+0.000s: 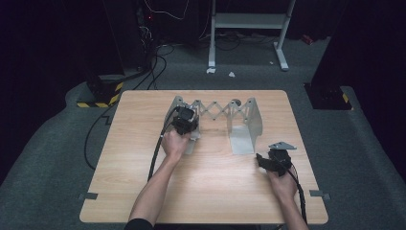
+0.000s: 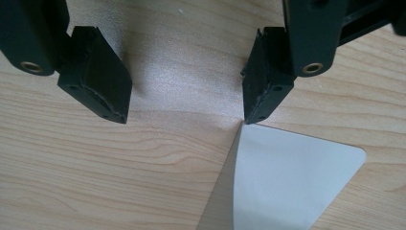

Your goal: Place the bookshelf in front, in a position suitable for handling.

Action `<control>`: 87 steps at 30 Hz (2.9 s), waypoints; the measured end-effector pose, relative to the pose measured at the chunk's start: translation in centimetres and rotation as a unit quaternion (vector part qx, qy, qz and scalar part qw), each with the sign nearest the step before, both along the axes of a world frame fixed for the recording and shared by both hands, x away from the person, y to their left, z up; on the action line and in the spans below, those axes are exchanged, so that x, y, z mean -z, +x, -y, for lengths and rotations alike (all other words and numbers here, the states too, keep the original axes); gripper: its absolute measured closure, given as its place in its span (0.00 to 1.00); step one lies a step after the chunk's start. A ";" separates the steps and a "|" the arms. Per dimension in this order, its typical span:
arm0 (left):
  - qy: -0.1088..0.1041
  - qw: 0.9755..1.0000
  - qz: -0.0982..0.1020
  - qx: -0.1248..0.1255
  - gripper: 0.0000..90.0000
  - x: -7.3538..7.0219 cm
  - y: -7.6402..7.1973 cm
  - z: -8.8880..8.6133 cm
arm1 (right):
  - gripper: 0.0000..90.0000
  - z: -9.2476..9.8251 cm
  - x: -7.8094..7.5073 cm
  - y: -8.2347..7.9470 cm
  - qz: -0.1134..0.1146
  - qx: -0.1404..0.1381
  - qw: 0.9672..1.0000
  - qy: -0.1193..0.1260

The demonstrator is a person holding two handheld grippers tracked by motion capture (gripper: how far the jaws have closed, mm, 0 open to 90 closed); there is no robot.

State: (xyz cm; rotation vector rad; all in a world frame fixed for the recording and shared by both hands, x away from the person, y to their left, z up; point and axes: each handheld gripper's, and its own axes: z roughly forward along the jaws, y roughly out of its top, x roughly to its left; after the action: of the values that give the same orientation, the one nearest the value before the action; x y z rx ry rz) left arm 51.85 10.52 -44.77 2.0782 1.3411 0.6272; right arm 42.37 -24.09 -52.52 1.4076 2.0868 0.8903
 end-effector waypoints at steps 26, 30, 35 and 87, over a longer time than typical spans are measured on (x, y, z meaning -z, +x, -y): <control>-0.049 0.998 0.034 -0.010 0.81 -4.5 0.9 -0.7 | 0.38 0.0 0.0 0.0 0.000 0.000 1.000 0.000; -0.041 0.999 0.021 -0.009 0.81 -3.3 1.1 -0.7 | 0.38 0.0 0.0 0.0 0.000 0.000 1.000 0.000; -0.030 0.999 0.014 -0.018 0.81 -2.0 1.2 -0.7 | 0.38 0.0 0.0 0.0 0.000 0.000 1.000 0.000; -0.007 0.996 0.065 -0.060 0.80 -5.8 0.2 -2.2 | 0.38 0.0 0.0 0.0 -0.001 -0.002 1.000 0.000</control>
State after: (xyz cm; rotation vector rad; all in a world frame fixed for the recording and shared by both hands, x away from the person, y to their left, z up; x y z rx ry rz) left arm 52.09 12.71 -38.97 1.9223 1.3982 0.7884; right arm 42.34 -24.07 -52.52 1.4055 2.0905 0.8916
